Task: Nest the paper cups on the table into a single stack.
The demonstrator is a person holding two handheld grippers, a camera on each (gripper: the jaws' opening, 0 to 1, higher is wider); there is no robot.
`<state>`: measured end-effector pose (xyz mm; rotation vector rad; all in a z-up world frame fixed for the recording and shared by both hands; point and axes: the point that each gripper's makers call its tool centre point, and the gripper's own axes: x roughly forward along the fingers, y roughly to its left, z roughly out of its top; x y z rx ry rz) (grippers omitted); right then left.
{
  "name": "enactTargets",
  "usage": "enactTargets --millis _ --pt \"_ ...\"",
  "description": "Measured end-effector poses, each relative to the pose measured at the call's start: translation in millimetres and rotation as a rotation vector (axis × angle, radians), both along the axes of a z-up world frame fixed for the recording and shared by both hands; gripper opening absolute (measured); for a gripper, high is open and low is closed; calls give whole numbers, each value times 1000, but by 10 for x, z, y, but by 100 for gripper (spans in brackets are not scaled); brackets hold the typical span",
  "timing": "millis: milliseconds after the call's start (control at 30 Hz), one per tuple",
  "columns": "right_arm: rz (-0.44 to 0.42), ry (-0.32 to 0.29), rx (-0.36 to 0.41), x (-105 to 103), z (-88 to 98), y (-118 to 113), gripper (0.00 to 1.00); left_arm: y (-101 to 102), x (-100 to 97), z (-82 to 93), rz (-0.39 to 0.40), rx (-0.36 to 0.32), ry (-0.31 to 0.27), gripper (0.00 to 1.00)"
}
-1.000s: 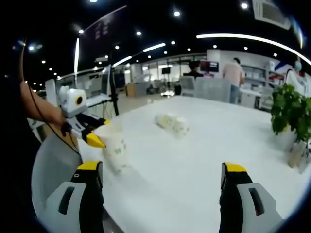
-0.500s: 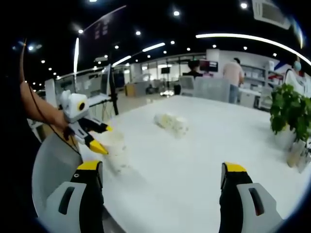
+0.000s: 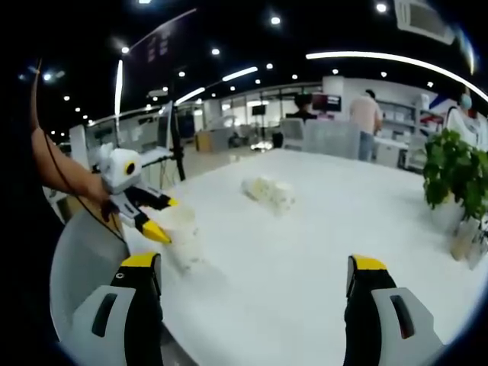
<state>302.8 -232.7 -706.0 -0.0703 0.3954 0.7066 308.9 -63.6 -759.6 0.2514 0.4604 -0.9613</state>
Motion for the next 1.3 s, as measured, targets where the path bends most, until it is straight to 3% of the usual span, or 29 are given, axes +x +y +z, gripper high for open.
enactTargets --millis 167,300,367,567,667,933,1300 --pt "1 -1 4 13 13 2 100 4 21 32 1 -6 -3 42" --pt "5 -3 3 35 25 8 100 47 73 62 14 5 -11 51" --pt "6 -5 4 48 42 12 100 50 78 102 12 -8 -11 53" --pt "15 -14 -4 91 71 36 100 52 113 355 10 -100 7 73" --pt "21 -17 -5 121 96 57 100 165 223 457 37 -89 -11 84" --pt "30 -34 -1 243 167 95 100 501 429 674 103 -73 -53 90" --pt "40 -73 -5 399 293 131 100 1000 534 728 190 -35 -74 96"
